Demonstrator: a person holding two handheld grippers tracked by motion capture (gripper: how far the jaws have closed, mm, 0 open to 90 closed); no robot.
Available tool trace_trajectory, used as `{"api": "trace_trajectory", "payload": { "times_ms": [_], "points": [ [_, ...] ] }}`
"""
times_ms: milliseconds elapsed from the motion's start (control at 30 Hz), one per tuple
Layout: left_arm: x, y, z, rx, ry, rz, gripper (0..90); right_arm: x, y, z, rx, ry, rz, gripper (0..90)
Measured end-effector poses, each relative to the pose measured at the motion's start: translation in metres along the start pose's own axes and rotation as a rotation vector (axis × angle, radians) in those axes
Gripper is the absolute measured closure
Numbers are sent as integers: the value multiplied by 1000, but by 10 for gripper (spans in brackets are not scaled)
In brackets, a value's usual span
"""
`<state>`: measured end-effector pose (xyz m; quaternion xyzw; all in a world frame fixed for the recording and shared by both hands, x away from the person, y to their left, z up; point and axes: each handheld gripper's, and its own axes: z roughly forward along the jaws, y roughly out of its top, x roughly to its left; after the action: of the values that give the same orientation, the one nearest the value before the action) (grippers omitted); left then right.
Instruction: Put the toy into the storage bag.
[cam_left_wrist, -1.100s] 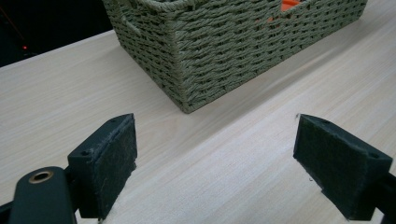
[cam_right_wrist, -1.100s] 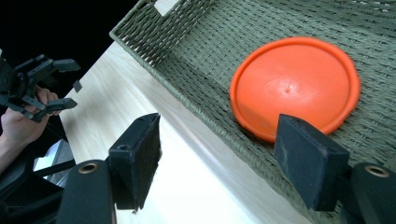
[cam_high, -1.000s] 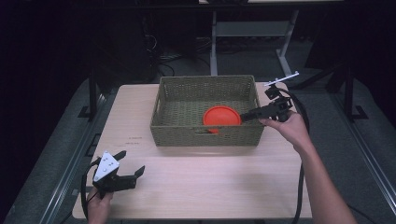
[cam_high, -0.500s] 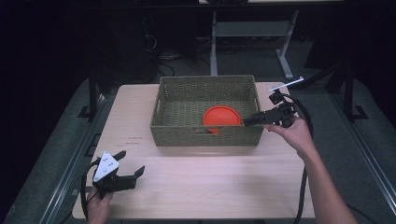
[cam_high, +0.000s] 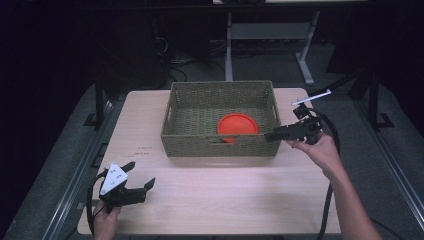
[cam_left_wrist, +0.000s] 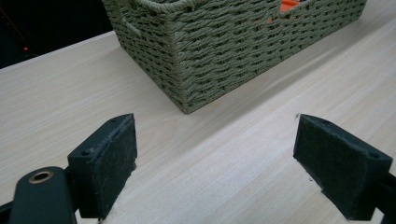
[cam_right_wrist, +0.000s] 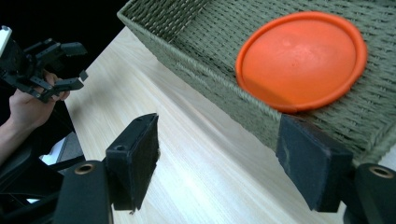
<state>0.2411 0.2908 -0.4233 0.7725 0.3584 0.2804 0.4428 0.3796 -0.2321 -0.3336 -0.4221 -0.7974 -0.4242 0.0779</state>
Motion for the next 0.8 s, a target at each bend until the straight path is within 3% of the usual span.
{"api": "trace_trajectory", "payload": {
  "times_ms": [333, 800],
  "points": [
    [0, 0, 0, 4, 0, 5, 129, -2, -18, -4, -17, 11, 3, 286],
    [-1, 0, -1, 0, 1, 6, 129, -10, -60, -3, -39, 22, 24, 280]
  ]
}}
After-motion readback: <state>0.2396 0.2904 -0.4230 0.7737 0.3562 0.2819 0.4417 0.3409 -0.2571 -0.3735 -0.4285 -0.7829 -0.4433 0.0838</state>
